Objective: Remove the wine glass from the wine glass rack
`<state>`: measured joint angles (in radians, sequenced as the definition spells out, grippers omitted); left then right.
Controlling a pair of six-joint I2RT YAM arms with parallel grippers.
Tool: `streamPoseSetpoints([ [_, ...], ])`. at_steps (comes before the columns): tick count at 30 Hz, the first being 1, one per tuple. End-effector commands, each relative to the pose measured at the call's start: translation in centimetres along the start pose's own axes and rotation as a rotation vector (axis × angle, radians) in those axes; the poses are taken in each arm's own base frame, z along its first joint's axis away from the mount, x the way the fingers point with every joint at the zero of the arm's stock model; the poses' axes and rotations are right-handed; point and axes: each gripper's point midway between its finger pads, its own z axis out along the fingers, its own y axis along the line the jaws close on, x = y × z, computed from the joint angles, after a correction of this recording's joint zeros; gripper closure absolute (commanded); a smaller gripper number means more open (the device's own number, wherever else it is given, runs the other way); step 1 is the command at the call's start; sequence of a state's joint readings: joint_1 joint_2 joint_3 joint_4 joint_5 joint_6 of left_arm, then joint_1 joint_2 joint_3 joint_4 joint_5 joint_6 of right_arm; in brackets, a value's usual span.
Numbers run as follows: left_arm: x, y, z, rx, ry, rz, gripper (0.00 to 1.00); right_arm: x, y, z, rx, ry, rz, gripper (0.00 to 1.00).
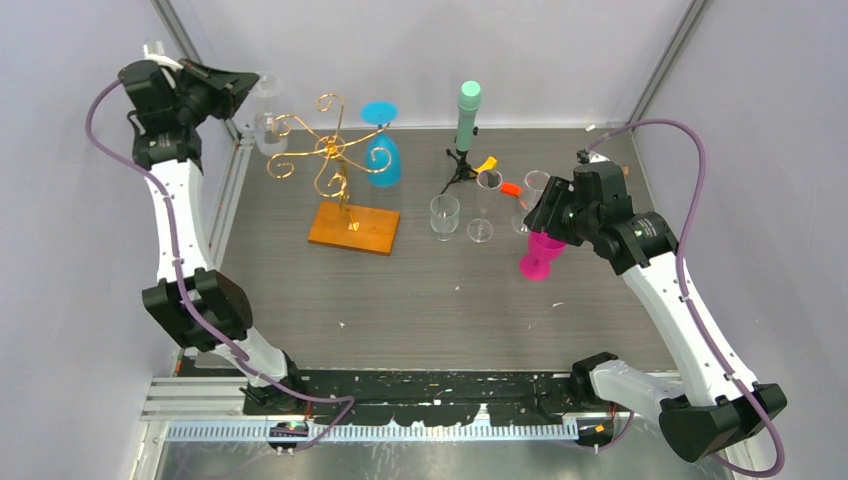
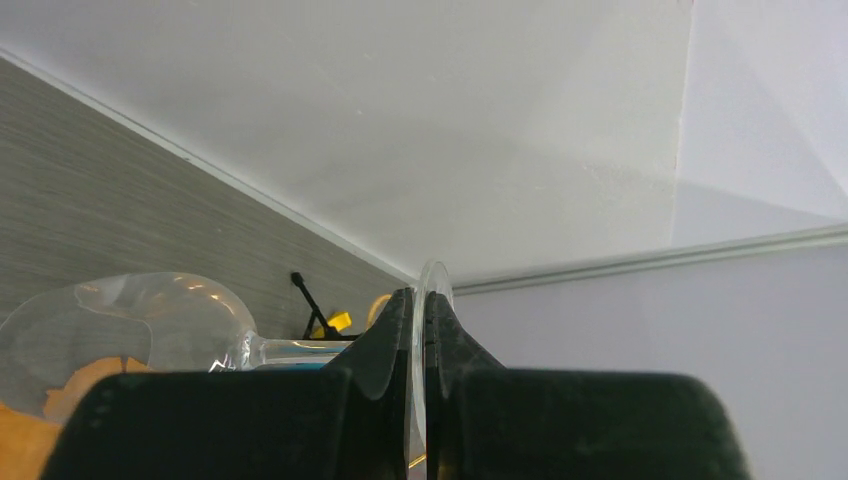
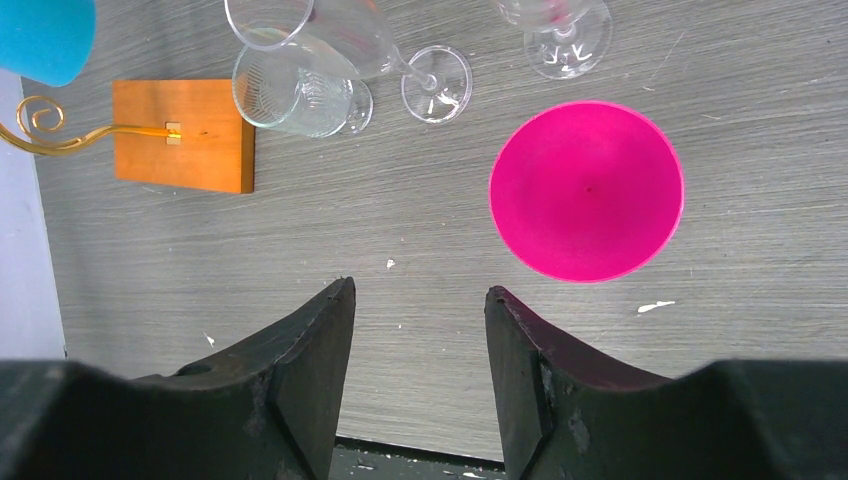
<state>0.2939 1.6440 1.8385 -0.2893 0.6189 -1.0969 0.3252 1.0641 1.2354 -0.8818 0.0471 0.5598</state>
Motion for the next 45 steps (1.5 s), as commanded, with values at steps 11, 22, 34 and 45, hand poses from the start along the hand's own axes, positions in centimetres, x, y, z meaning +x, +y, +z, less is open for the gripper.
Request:
streamPoseSetpoints([
  [11, 0.7, 4.2, -11.3, -0.204, -0.099, 0.059, 1.00, -0.7, 2.1, -0.9, -0.133, -0.063, 0.033, 0.43],
  [22, 6.6, 4.0, -16.3, -0.232, -0.086, 0.047, 1.00, 2.1, 5.4, 0.3, -0.383, 0.003, 0.040, 0.43],
  [34, 11.2, -0.5, -19.6, -0.110, -0.020, 0.039, 1.00, 2.8, 9.5, -2.0, -0.650, -0.057, 0.011, 0.43],
  [45, 18.8, -5.0, -20.0, 0.103, 0.263, -0.014, 1.00, 4.7, 17.8, -5.0, -0.916, -0.231, -0.167, 0.40],
])
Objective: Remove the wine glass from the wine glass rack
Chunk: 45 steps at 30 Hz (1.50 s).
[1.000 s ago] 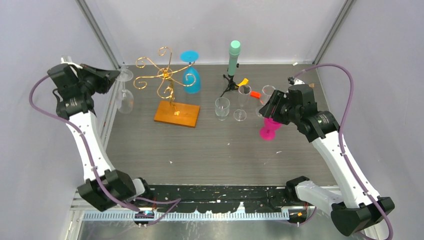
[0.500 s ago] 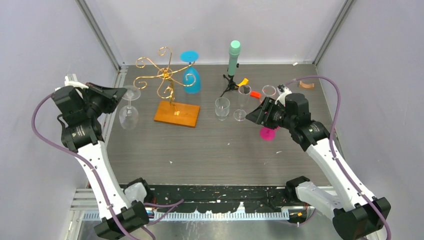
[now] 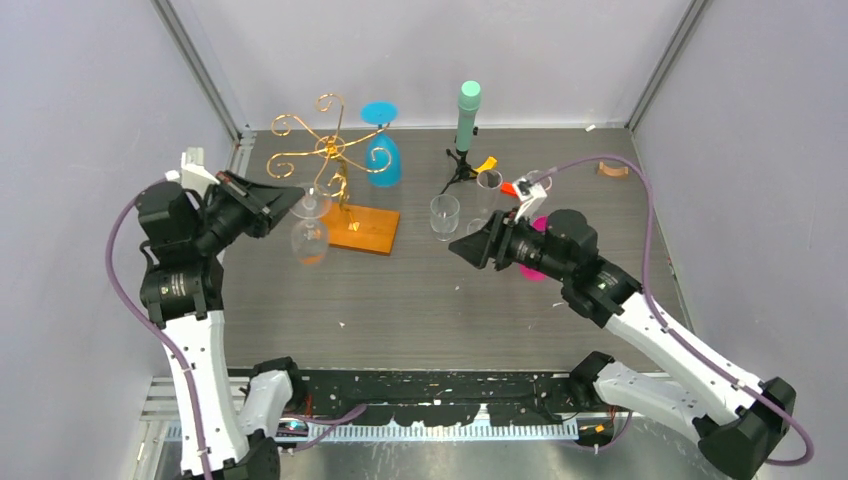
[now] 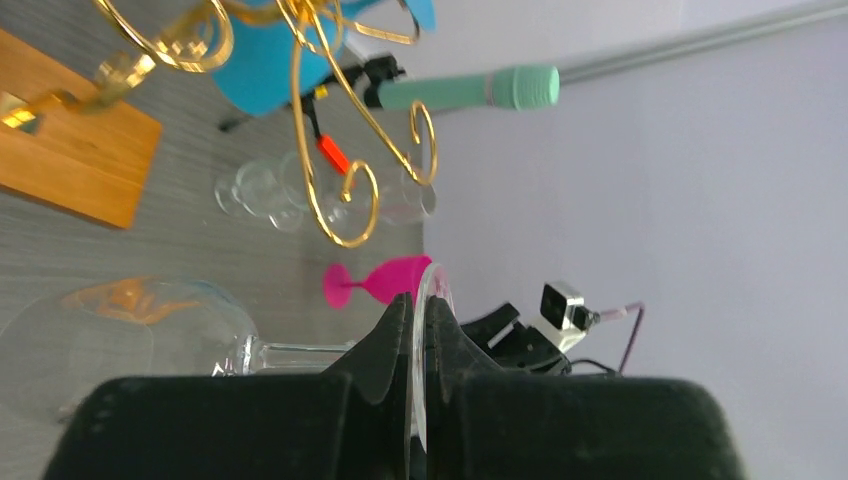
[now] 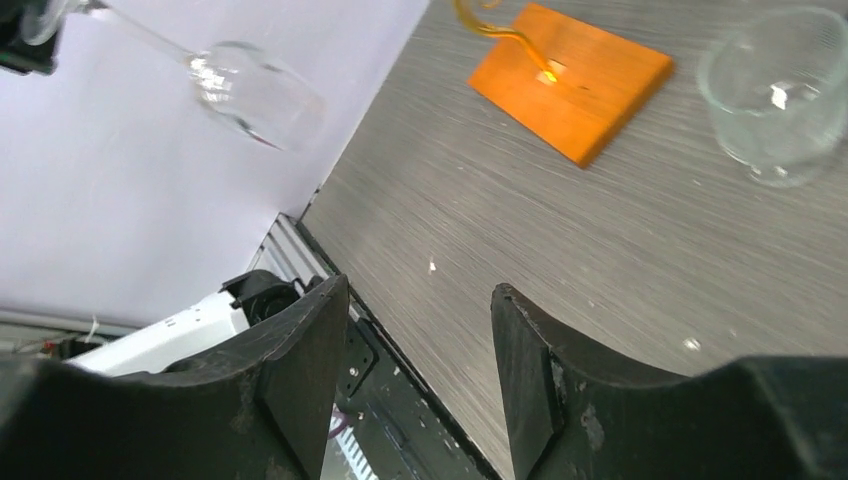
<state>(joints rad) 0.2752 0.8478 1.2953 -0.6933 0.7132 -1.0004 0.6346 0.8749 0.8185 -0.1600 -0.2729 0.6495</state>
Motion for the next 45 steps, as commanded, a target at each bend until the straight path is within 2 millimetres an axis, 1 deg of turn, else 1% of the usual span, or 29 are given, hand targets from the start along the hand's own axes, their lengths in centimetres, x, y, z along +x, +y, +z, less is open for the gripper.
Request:
streamPoseSetpoints([
  [1, 3.1, -3.5, -0.7, 0.168, 0.131, -0.007, 1.00, -2.3, 5.3, 1.8, -0.171, -0.152, -0.139, 0.40],
  [2, 3.7, -3.9, -0.8, 0.186, 0.153, -0.015, 1.00, -2.7, 6.4, 1.9, -0.203, -0.176, -0.181, 0.40],
  [3, 4.3, -4.3, -1.0, 0.206, 0.179, -0.028, 1.00, -1.9, 7.4, 2.4, -0.229, -0.157, -0.199, 0.40],
  [4, 4.9, -5.0, -1.2, 0.237, 0.213, -0.037, 1.00, -2.4, 8.6, 2.4, -0.265, -0.183, -0.238, 0.40],
  [5, 5.5, -5.5, -1.3, 0.263, 0.245, -0.057, 1.00, -1.7, 9.5, 3.0, -0.291, -0.168, -0.257, 0.40],
  [6, 5.9, -6.0, -1.3, 0.289, 0.266, -0.067, 1.00, -2.3, 10.6, 3.0, -0.320, -0.202, -0.286, 0.40],
  [7, 6.4, -6.3, -1.3, 0.305, 0.287, -0.081, 1.00, -1.6, 11.1, 3.8, -0.331, -0.192, -0.300, 0.40],
  [8, 6.7, -6.5, -1.2, 0.314, 0.304, -0.095, 1.00, -2.2, 12.0, 3.9, -0.356, -0.223, -0.327, 0.40],
  [9, 7.1, -6.7, -1.3, 0.327, 0.319, -0.101, 1.00, -1.6, 12.3, 4.7, -0.358, -0.217, -0.347, 0.40],
  [10, 7.2, -6.8, -1.2, 0.335, 0.326, -0.109, 1.00, -2.2, 13.2, 4.8, -0.379, -0.247, -0.356, 0.40],
  [11, 7.5, -7.1, -1.2, 0.344, 0.340, -0.114, 1.00, -2.4, 14.1, 5.4, -0.397, -0.265, -0.371, 0.39],
  [13, 8.3, -7.4, -1.3, 0.360, 0.380, -0.124, 1.00, -2.1, 15.2, 6.0, -0.427, -0.272, -0.380, 0.37],
  [14, 8.4, -7.5, -1.3, 0.363, 0.389, -0.130, 1.00, -2.5, 16.0, 6.0, -0.449, -0.284, -0.382, 0.36],
  [15, 8.7, -7.6, -1.2, 0.367, 0.399, -0.135, 1.00, -2.5, 17.1, 6.0, -0.480, -0.289, -0.389, 0.35],
  [16, 8.9, -7.7, -1.2, 0.370, 0.410, -0.140, 1.00, -2.4, 17.3, 6.3, -0.480, -0.291, -0.393, 0.34],
  [17, 9.1, -7.8, -1.2, 0.370, 0.416, -0.149, 1.00, -2.7, 18.0, 6.1, -0.493, -0.306, -0.409, 0.33],
  [21, 9.8, -8.1, -0.9, 0.372, 0.425, -0.170, 1.00, -3.1, 18.8, 6.6, -0.485, -0.330, -0.455, 0.32],
  [25, 10.2, -8.5, -0.7, 0.388, 0.433, -0.185, 1.00, -2.8, 19.5, 6.6, -0.513, -0.322, -0.475, 0.34],
  [27, 10.2, -8.7, -0.7, 0.395, 0.433, -0.191, 1.00, -2.7, 19.7, 6.5, -0.529, -0.315, -0.481, 0.39],
  [29, 10.1, -8.9, -0.8, 0.399, 0.425, -0.195, 1.00, -2.4, 19.8, 6.5, -0.539, -0.303, -0.484, 0.45],
  [31, 10.0, -9.1, -0.9, 0.408, 0.424, -0.198, 1.00, -2.2, 19.8, 6.6, -0.541, -0.293, -0.479, 0.54],
  [36, 10.0, -9.6, -1.2, 0.423, 0.430, -0.210, 1.00, -2.2, 19.9, 6.9, -0.542, -0.291, -0.469, 0.65],
  [37, 10.0, -9.7, -1.3, 0.429, 0.427, -0.209, 1.00, -2.3, 19.9, 7.1, -0.538, -0.292, -0.465, 0.72],
  [38, 10.0, -9.8, -1.3, 0.430, 0.427, -0.209, 1.00, -2.5, 20.0, 7.1, -0.536, -0.300, -0.461, 0.76],
  [39, 10.0, -9.8, -1.4, 0.433, 0.426, -0.207, 0.95, -2.8, 19.9, 7.1, -0.524, -0.309, -0.449, 0.85],
  [40, 9.9, -9.9, -1.4, 0.437, 0.424, -0.202, 0.90, -3.4, 19.8, 7.1, -0.509, -0.335, -0.436, 0.89],
  [41, 9.9, -9.9, -1.4, 0.439, 0.419, -0.194, 0.84, -3.8, 19.9, 6.9, -0.506, -0.352, -0.419, 0.96],
  [43, 9.6, -9.9, -1.4, 0.445, 0.386, -0.165, 0.62, -5.2, 19.8, 6.4, -0.483, -0.415, -0.381, 0.99],
  [45, 9.4, -9.9, -1.5, 0.444, 0.362, -0.133, 0.51, -6.4, 19.3, 5.9, -0.441, -0.461, -0.351, 1.00],
])
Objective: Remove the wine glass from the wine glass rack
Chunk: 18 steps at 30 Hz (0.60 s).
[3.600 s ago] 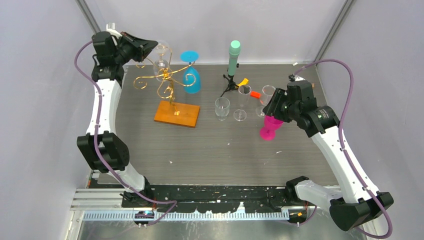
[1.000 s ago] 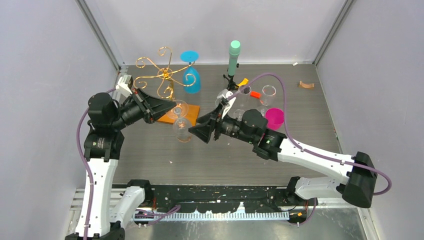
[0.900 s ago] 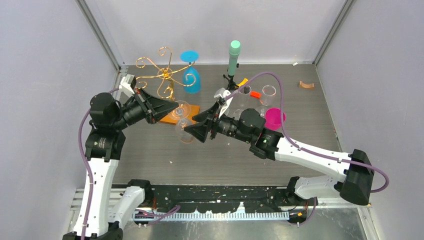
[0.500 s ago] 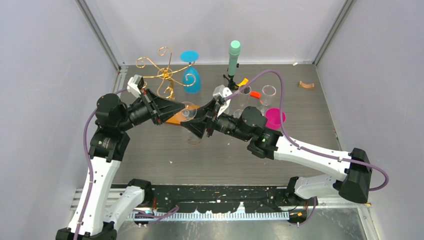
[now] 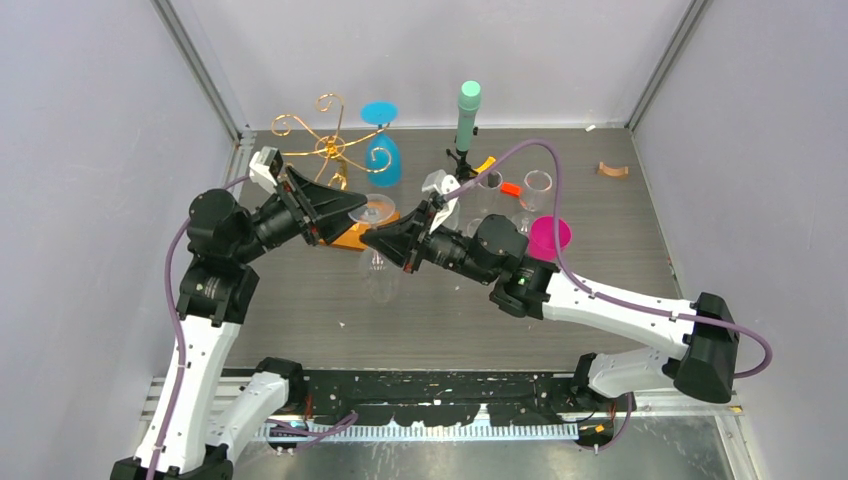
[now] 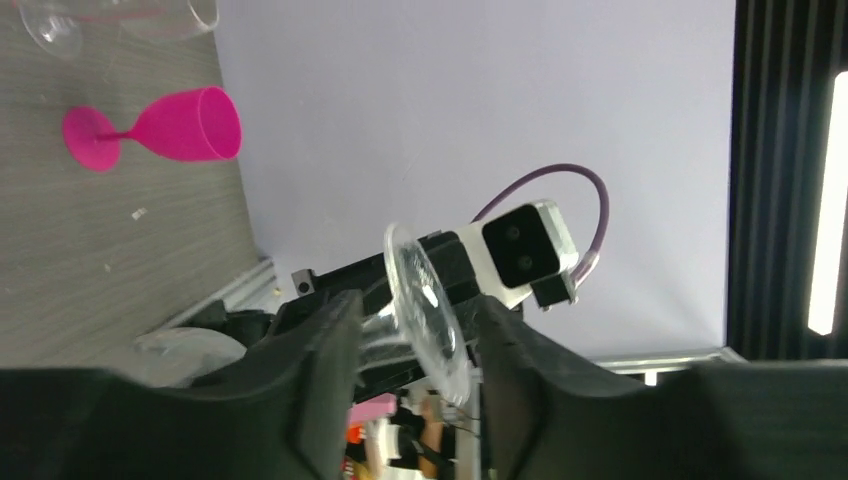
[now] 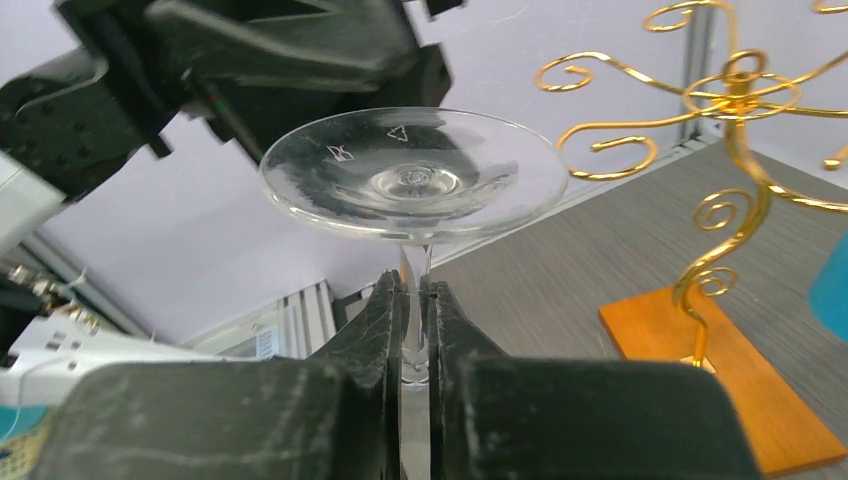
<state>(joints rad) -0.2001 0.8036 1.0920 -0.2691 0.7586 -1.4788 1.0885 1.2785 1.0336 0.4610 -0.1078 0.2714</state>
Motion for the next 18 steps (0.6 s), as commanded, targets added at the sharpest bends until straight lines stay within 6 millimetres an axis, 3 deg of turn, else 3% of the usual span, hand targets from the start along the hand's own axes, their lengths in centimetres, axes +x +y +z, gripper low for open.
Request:
streamPoseSetpoints([
  [1, 0.3, -2.5, -0.9, 0.079, -0.034, 0.161, 0.46, -7.5, -0.8, -0.8, 0.103, -0.257, 0.045, 1.00],
  [7, -0.2, -1.1, -0.7, 0.048, -0.060, 0.197, 0.21, -10.8, -2.9, -3.6, 0.252, -0.404, 0.123, 1.00],
  [14, -0.7, 0.7, -0.6, 0.028, -0.100, 0.284, 0.09, -13.0, -8.9, -9.0, 0.611, -0.665, 0.341, 1.00],
  [18, -0.3, 1.4, 0.3, 0.037, -0.077, 0.268, 0.09, -13.3, -10.7, -11.7, 0.709, -0.807, 0.496, 1.00],
])
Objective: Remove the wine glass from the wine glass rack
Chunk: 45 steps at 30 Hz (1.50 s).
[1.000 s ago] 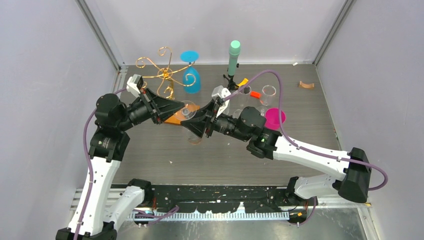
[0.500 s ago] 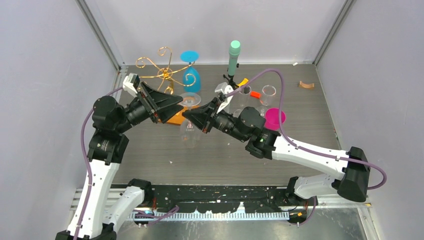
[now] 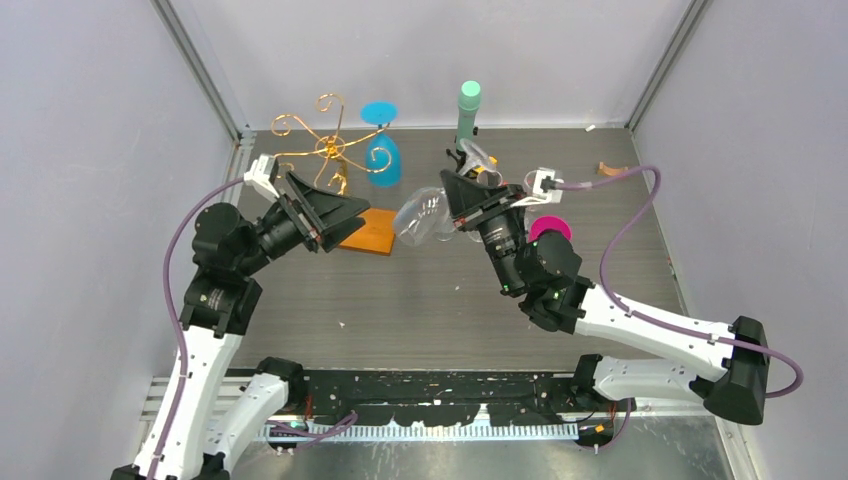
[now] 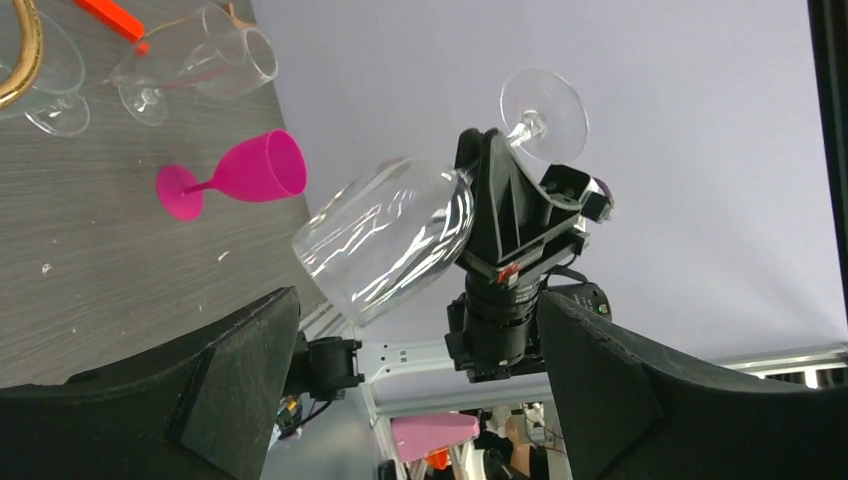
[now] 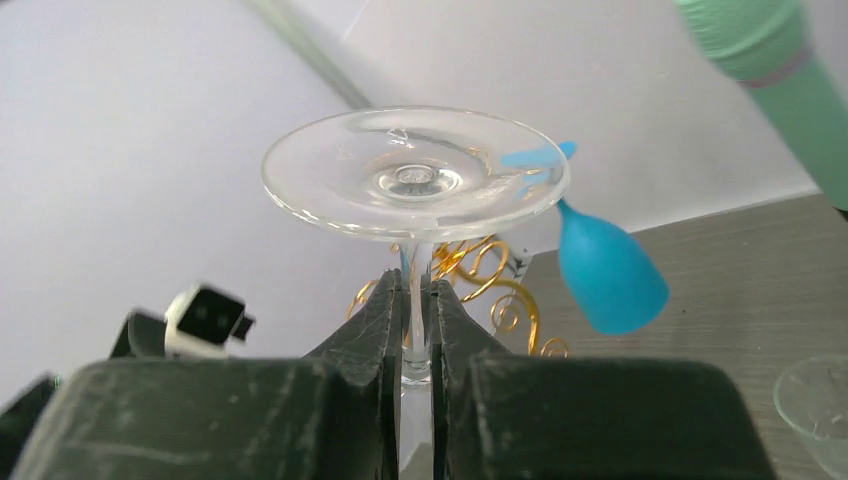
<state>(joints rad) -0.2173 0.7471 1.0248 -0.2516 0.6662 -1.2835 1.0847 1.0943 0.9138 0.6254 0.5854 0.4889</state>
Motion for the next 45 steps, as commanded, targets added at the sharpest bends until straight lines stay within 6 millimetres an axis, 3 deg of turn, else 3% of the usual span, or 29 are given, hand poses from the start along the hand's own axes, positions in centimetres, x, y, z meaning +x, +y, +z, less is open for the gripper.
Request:
streamPoseSetpoints([
  [1, 0.4, -0.7, 0.8, 0.057, 0.006, 0.061, 0.09, -6.2, -2.8, -0.7, 0.200, -0.290, 0.320, 1.00],
  [9, 3.5, -2.9, 3.5, 0.175, 0.108, -0.006, 0.10, -5.8, -3.7, -0.8, 0.238, -0.318, 0.470, 1.00],
  [14, 3.4, -3.7, 4.2, 0.215, 0.081, -0.037, 0.16, -4.6, -3.6, -0.6, 0.224, -0.288, 0.502, 1.00],
  [17, 3.0, -4.5, 4.3, 0.253, 0.052, -0.051, 0.22, -4.0, -4.0, -0.7, 0.232, -0.280, 0.511, 1.00],
  [23, 2.8, -5.3, 4.5, 0.272, 0.046, -0.058, 0.46, -3.0, -4.0, -0.5, 0.252, -0.233, 0.513, 1.00],
  [27, 2.6, -5.7, 4.9, 0.279, 0.049, -0.074, 0.52, -2.0, -4.1, -0.4, 0.254, -0.203, 0.514, 1.00],
  [35, 2.3, -6.7, 5.7, 0.308, 0.063, -0.089, 0.54, -0.5, -3.8, -0.8, 0.249, -0.117, 0.519, 1.00],
  [45, 2.0, -7.3, 6.1, 0.335, 0.054, -0.077, 0.82, 0.2, -4.3, -2.0, 0.252, -0.071, 0.571, 1.00],
])
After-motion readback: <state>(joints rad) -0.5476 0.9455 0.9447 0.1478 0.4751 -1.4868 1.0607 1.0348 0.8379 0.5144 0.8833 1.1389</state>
